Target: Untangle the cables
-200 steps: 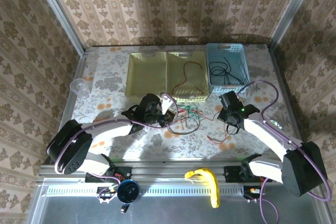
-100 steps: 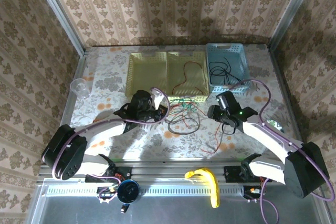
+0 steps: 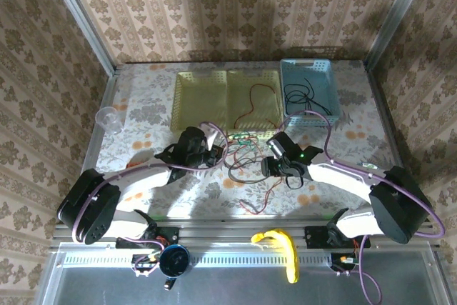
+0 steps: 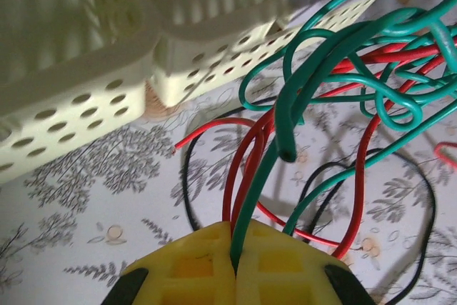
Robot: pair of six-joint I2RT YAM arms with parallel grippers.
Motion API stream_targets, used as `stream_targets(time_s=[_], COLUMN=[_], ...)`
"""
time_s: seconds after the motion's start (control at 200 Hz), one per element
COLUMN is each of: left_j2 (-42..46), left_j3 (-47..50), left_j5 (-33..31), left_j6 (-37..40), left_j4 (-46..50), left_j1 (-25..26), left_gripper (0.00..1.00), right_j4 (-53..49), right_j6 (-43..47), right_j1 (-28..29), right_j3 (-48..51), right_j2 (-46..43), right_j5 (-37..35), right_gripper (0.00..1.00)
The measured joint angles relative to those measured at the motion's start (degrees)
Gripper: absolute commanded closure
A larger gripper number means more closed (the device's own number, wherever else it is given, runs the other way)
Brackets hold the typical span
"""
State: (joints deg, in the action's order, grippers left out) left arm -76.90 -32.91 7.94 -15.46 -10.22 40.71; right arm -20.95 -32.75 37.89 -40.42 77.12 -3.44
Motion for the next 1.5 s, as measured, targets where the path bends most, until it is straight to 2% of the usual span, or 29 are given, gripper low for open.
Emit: stream_targets(time_s=[0.185,0.435,0.755,1.055,1.165,1.3,1.36,1.495], left_j2=[0.7,4.46,4.55,4.2,4.11,3.74,3.74,3.52], left_j3=[2.38,2.93,2.93,2.93,2.93,2.93,2.93,2.93], left_j5=[-4.87,-10.36,-11.04,-10.99,-10.99,-11.02,-11.02,-11.02], left_j6=[0.0,0.02,0.02,0.0,0.0,-0.02,-0.02,-0.04], left_j4=[1.77,4.28,4.87,4.68,4.66,4.57,4.39,4.17], left_j1=[0.0,0.0,0.0,0.0,0.0,0.0,0.0,0.02], left_gripper=[1.0,1.0,1.0,1.0,1.0,1.0,1.0,1.0], right_j4=[0.0,-0.02,-0.66,-4.2,-5.97,-7.52,-8.17,-7.96], right_j6=[-0.02,0.02,0.63,0.02,-0.35,-0.87,-1.36,-1.97], right_j1=[-0.02,-0.02,2.51,3.56,5.07,7.63,8.83,9.73], right_j3=[-0.96,-3.82,-5.05,-8.2,-9.68,-11.47,-12.35,-11.98], right_j2=[0.5,5.49,11.78,15.56,16.87,18.58,19.37,19.08], right_j5=[-2.6,-2.14,0.96,-1.7,-4.61,-8.46,-10.51,-12.5], right_gripper=[0.49,0.53,0.61,0.67,0.73,0.94,1.0,1.0])
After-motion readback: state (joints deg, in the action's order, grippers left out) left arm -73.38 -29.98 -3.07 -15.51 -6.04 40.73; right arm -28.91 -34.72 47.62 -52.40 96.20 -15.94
